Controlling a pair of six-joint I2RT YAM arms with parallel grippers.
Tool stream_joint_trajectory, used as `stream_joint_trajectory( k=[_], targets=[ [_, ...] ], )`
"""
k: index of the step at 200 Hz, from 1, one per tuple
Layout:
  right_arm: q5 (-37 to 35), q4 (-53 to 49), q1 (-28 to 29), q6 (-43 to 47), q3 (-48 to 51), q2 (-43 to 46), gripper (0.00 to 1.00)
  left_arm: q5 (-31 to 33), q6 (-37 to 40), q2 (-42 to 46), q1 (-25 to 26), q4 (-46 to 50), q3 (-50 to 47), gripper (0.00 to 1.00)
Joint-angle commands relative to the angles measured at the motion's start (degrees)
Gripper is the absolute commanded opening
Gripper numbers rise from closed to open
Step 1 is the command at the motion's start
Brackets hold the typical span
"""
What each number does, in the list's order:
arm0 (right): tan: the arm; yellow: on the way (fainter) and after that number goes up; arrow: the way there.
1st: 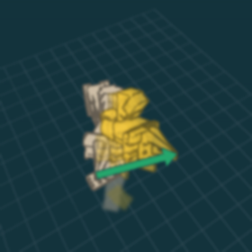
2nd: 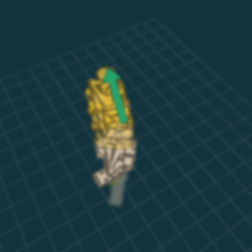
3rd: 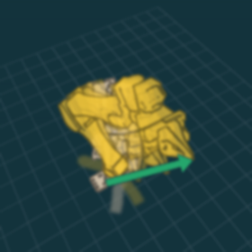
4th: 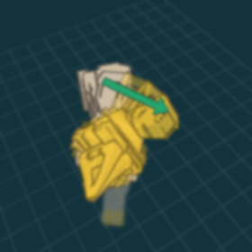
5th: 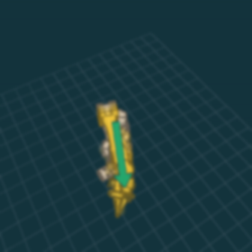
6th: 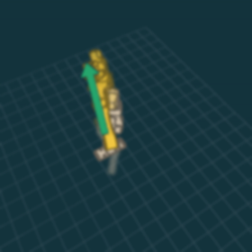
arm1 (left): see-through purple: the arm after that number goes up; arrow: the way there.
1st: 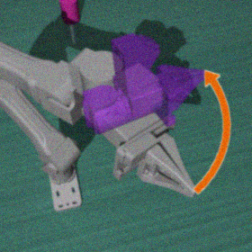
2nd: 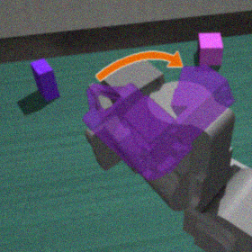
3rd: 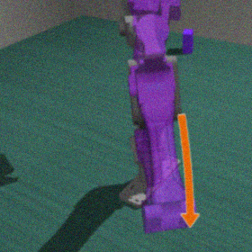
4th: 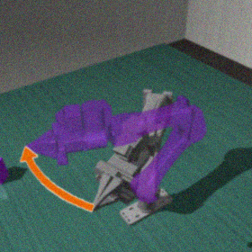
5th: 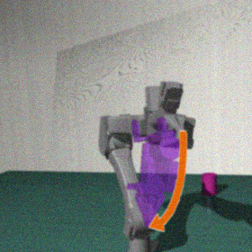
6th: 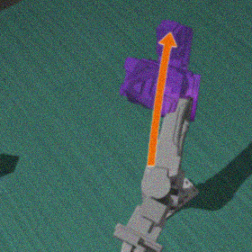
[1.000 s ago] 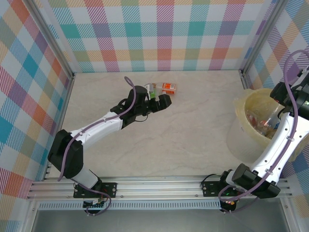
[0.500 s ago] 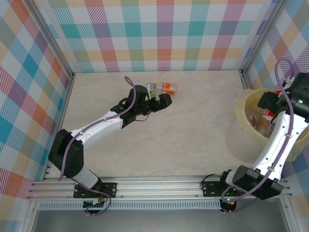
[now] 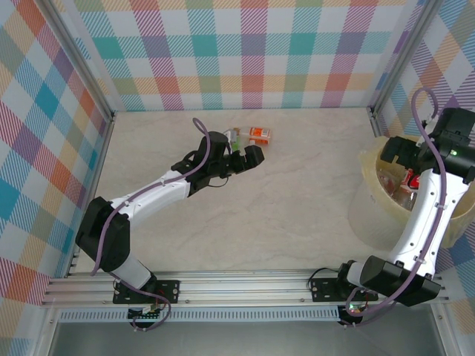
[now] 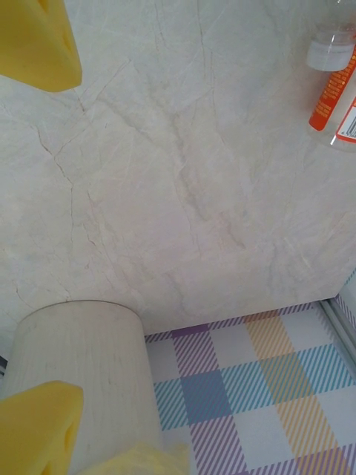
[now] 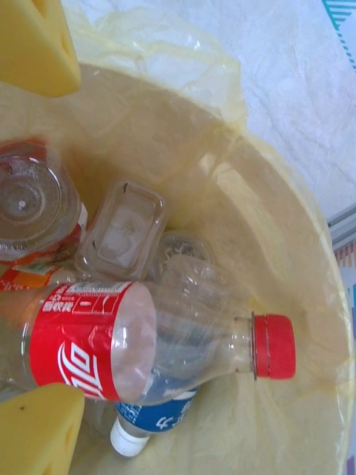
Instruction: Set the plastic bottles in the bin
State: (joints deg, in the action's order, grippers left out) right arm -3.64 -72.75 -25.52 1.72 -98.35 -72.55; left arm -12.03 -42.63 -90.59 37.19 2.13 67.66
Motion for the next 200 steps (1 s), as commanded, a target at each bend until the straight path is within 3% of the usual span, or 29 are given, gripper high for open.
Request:
stream_joint_trajectory(
  k=[1,76,122,181,200],
  targets=[
    [0.09,1.77,1.86,-2.17,0.25,0.54,1.00,2.22,0.82,-0.29,-0.52,2.65,1.19,1.00],
    [-4.60,6.91,10.78,-9.01,-0.93,1.99,1.00,7.55,4.14,-1.32,-1.39,8.61,3.82,1.00],
    [-1.94,14.69,17.35,-15.32,0.84,6.18,1.00,8.95,0.75,-3.77,-2.97,8.72,4.76,1.00],
    [16.23,38.38,29.24,-28.69,17.99,13.32,1.00,11.92,-6.19,-6.70,-5.41,11.90,6.28,1.00],
    [17.02,41.89,35.30,-31.23,20.28,11.30,1.00,13.98,-9.03,-9.65,-6.31,17.72,9.73,1.00]
  ],
)
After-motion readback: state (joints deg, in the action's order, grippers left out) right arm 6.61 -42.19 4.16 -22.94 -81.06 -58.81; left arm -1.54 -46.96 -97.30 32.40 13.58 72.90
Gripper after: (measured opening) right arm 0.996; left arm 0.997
